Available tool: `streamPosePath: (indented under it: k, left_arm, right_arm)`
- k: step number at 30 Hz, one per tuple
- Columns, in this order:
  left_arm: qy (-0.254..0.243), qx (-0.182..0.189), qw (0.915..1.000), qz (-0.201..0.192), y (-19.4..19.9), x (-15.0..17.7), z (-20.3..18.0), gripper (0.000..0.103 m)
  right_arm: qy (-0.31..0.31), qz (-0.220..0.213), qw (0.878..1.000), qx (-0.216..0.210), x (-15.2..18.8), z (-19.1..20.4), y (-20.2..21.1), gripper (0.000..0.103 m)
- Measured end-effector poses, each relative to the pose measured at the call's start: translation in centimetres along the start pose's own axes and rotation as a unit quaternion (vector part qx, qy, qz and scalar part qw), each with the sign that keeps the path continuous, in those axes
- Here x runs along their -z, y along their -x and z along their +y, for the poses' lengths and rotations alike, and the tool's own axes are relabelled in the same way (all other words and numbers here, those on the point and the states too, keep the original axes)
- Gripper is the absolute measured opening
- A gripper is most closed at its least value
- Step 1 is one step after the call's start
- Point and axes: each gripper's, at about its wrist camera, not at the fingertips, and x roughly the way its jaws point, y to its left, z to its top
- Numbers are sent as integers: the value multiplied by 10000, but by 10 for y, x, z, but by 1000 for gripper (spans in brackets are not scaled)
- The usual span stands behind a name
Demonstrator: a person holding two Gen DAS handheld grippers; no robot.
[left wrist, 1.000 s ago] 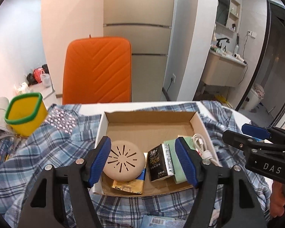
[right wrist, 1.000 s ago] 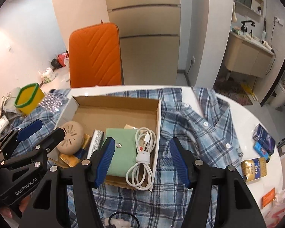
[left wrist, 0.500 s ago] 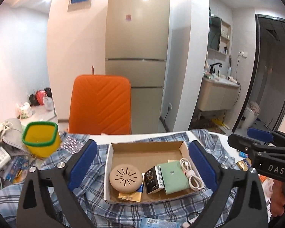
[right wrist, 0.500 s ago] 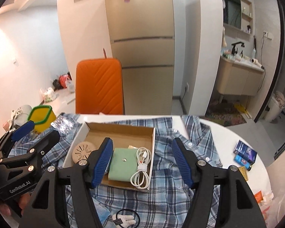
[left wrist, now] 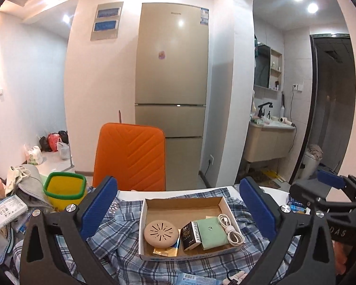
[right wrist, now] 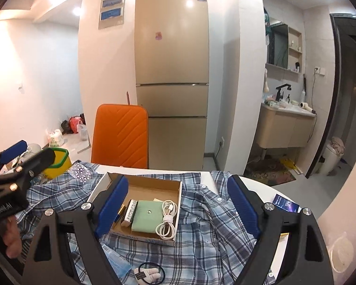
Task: Organize soft objects
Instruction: 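Open both tools and lift them back over the bed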
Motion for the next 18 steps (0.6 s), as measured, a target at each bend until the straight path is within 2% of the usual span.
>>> streamPosePath:
  k: [5,10,14,18]
  left_arm:
    - [-115,-321,9988,-365,17,7,-2,102]
    - [-151,-128,9989,-426,28,16,-3,102]
    - [-186,-128,9985,-499,36,27,-4,102]
    - [-365,-112,9986,-362,37,38,-11,102]
  right_arm:
    - [120,-157,9998,68,11,5,18,88]
    - [72,-266,9996,52,20,5,28,88]
    - [96,-403,9991,47,29,5,35,88]
    - [105,-430,9990,0,38,7,39,88]
